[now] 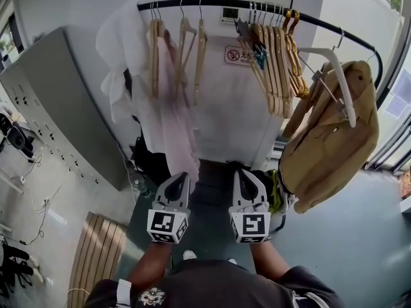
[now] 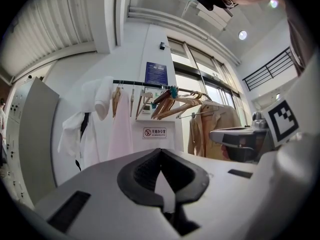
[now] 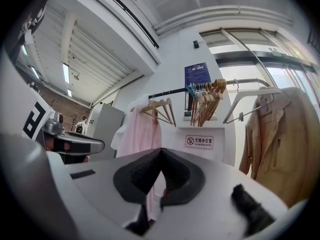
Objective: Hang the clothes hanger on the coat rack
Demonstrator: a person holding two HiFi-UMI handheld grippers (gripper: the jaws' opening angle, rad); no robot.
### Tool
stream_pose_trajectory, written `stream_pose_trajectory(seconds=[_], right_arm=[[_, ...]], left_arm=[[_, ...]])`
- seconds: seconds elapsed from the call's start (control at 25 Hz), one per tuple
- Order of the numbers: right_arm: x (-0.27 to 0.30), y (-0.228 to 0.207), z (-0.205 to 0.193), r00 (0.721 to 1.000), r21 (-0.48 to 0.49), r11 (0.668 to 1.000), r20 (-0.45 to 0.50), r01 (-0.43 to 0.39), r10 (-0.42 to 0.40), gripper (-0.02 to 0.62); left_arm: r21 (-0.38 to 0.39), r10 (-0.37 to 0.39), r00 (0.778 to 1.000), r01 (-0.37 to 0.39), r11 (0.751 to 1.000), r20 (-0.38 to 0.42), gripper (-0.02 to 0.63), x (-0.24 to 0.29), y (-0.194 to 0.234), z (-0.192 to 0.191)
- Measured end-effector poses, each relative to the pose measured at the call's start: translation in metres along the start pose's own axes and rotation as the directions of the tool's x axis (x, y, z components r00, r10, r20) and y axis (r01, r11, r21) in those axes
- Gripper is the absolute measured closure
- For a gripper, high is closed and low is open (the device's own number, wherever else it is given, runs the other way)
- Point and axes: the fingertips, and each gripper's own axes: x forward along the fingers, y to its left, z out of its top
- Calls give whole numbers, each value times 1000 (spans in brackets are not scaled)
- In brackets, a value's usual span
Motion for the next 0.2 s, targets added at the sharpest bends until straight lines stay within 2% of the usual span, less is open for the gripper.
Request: stream_pose_trajectory(seconds=[0.2], right_arm=[[-2,4,-10,1000,5,1000,-16,-13,13,580]], left_arm=[[-9,4,1000,-4,1000,-18,597,0,-1,-7]])
